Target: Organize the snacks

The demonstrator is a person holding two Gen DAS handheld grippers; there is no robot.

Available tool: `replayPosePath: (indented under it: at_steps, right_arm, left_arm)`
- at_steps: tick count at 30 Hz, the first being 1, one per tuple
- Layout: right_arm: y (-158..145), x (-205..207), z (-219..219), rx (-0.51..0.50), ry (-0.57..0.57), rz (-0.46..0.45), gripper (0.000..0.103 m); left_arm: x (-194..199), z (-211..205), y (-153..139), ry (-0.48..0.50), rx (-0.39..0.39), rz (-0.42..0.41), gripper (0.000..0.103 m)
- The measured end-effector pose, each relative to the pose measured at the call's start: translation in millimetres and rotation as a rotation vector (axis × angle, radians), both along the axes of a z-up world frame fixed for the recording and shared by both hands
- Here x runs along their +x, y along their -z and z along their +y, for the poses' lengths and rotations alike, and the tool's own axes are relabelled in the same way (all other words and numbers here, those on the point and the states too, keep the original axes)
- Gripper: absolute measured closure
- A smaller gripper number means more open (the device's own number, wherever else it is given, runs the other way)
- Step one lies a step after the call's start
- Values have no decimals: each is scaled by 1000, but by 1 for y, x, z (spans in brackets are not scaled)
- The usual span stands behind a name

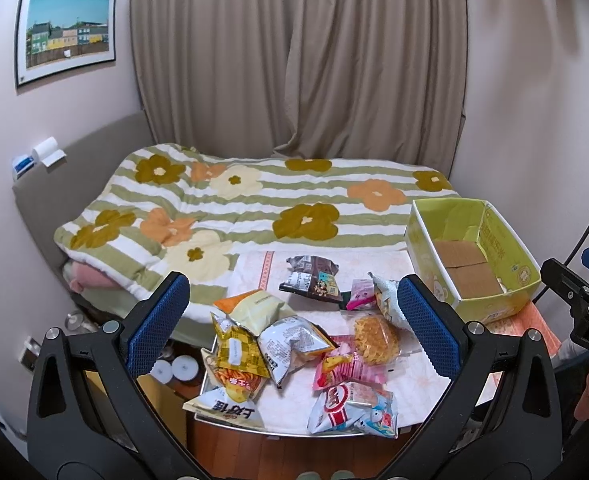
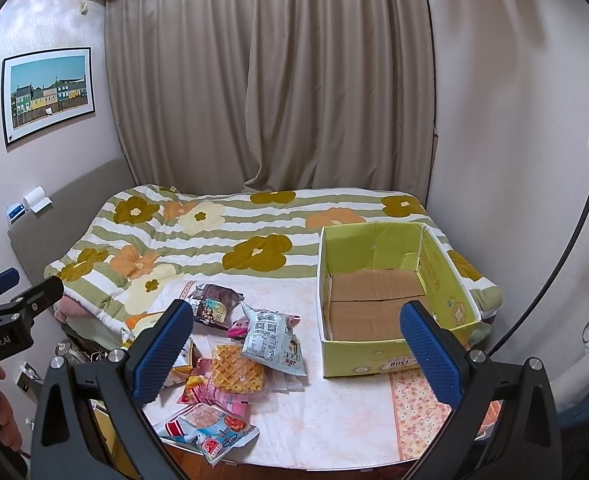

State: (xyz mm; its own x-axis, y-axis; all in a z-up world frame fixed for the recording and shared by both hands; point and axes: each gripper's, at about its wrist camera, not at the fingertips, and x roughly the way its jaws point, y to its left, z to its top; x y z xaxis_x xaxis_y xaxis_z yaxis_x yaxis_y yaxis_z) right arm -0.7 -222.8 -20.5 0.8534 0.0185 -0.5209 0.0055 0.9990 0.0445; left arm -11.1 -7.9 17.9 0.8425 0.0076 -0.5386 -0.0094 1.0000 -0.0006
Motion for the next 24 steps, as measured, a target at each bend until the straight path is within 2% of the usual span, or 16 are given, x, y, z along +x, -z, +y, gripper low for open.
replayPosePath:
  at_steps: [24]
  right_arm:
    - [1, -2, 1, 6, -3, -1, 0]
  left_arm:
    - [0, 8, 0, -4, 4, 1, 0]
